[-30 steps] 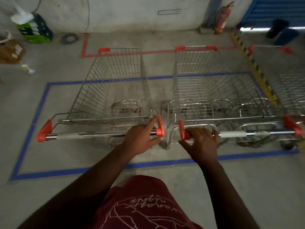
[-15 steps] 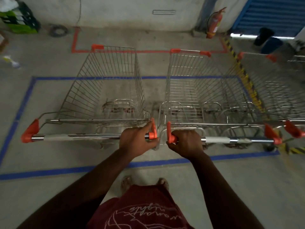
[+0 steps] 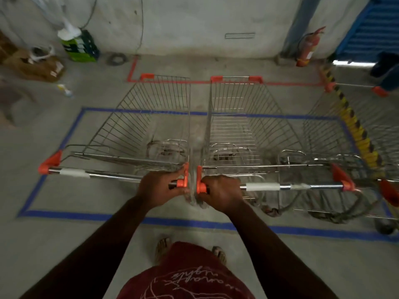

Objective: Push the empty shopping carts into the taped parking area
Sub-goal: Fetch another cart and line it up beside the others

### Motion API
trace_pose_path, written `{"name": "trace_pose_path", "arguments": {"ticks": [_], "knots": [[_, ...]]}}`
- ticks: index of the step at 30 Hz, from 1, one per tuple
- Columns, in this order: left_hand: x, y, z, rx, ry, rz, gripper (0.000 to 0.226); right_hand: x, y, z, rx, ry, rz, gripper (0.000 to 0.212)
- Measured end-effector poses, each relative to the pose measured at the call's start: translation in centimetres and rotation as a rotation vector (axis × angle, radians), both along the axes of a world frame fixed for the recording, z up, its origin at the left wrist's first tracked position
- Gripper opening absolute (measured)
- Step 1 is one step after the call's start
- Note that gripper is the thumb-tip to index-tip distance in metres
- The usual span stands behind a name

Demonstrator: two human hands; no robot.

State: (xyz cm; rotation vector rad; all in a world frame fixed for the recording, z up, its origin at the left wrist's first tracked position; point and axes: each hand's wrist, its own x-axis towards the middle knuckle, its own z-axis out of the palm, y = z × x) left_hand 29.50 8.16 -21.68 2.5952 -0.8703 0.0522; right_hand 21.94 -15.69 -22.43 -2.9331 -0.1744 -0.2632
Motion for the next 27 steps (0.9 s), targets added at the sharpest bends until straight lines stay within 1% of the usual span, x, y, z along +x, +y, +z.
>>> {"name": "trace_pose_path", "arguments": {"ticks": [1,3,4,5,6,8,9,10,12,14,19,24,27], "knots": [[-0.3,-0.3,0.0,-0.004,0.008,0.002,0.086,0.4,-0.2,0.3,0.064,0.064,0.038,0.04],[-0.9,-0.8,0.1,0.008,0.019,0.022,0.086,0.9,-1.2,1.3,0.304,0.227,0.122,0.056],[-1.1,-0.9,0.0,0.015,0.022,0.03,0.086,1.0,-2.3,1.7,0.377,0.262,0.134,0.063],[-1.3,-0.9,-0.1,0.02,0.018,0.036,0.086,1.0,-3.5,2.0,0.36,0.273,0.115,0.066],[-1.5,-1.0,-0.2,0.025,0.004,0.041,0.086,0.8,-4.7,2.0,0.261,0.276,0.075,0.069],[-1.8,-1.2,0.0,0.032,-0.028,0.047,0.088,0.1,-6.2,1.6,0.05,0.299,-0.011,0.082],[-1.9,-1.3,0.0,0.029,-0.039,0.044,0.088,-0.4,-6.4,1.2,0.002,0.268,-0.036,0.085],[-1.9,-1.3,0.1,0.025,-0.049,0.044,0.088,-0.8,-6.2,0.9,-0.019,0.197,-0.048,0.084],[-1.9,-1.1,0.0,0.02,-0.039,0.046,0.087,-1.3,-5.5,0.4,-0.035,0.058,-0.037,0.075],[-1.8,-0.9,0.0,-0.005,-0.022,0.03,0.087,-1.4,-5.1,0.2,-0.014,-0.016,-0.048,0.072],[-1.2,-0.5,-0.3,0.011,-0.095,0.007,0.089,-1.6,-4.2,0.2,0.008,-0.029,-0.099,0.073],[-1.0,-0.4,-0.4,0.071,-0.129,-0.015,0.093,-1.5,-4.1,0.1,-0.015,0.027,-0.142,0.09],[-0.9,-0.5,-0.4,0.091,-0.142,0.004,0.096,-1.3,-4.1,0.2,-0.009,0.026,-0.143,0.089]]}}
